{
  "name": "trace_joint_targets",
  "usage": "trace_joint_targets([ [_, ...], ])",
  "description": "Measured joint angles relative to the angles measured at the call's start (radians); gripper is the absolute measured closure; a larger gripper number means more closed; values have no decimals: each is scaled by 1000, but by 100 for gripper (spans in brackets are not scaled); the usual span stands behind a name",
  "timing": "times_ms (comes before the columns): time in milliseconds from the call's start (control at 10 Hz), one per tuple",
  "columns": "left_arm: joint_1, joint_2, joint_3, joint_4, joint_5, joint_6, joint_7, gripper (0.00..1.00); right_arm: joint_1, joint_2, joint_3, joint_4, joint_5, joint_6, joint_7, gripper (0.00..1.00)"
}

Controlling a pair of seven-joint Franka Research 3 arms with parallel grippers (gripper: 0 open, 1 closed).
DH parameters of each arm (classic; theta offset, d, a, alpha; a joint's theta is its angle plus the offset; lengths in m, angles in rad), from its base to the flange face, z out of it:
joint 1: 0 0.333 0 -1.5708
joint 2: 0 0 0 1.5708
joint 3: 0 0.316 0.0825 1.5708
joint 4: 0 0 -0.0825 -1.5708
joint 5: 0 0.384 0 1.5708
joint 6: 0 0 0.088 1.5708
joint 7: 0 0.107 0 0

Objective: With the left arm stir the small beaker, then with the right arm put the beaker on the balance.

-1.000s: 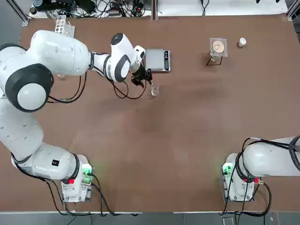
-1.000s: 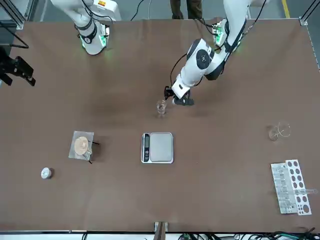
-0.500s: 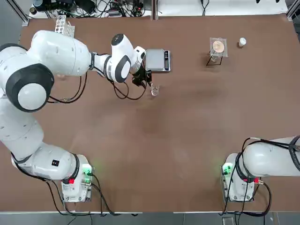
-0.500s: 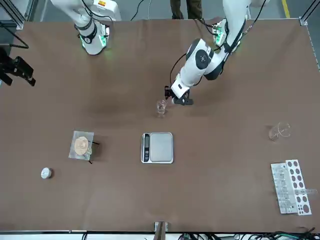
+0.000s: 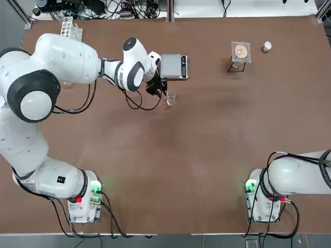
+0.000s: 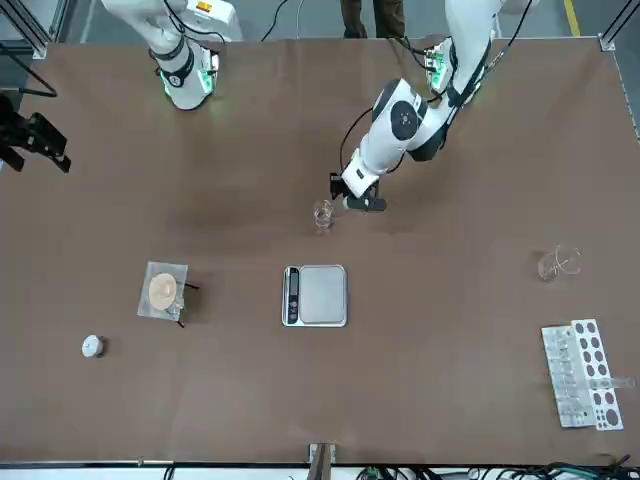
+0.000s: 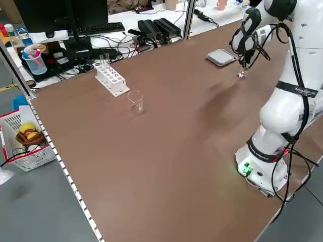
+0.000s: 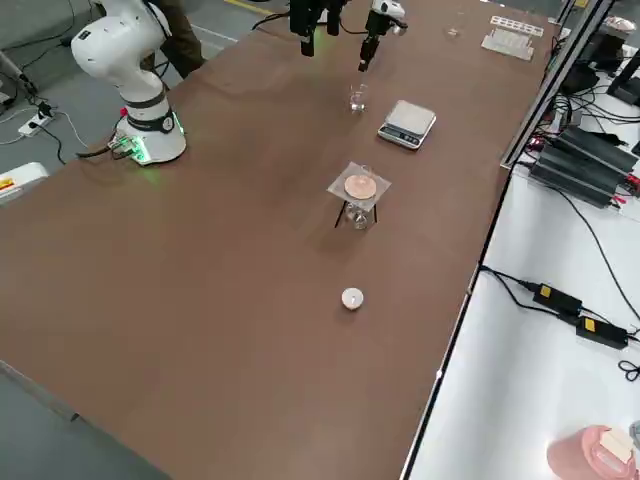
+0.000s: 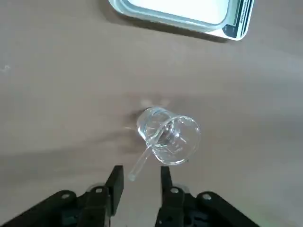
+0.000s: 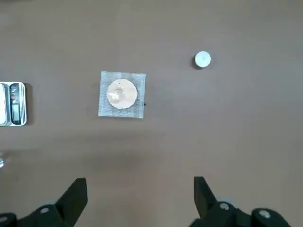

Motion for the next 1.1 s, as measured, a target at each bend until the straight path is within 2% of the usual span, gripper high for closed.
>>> trace_joint_targets([
  [500, 1, 0, 1, 3, 0, 1, 1, 65, -1, 0, 0, 0, 0, 0, 0, 0],
  [1100, -2, 0, 0, 14, 0, 2, 1, 75, -1, 0, 0, 0, 0, 0, -1, 0],
])
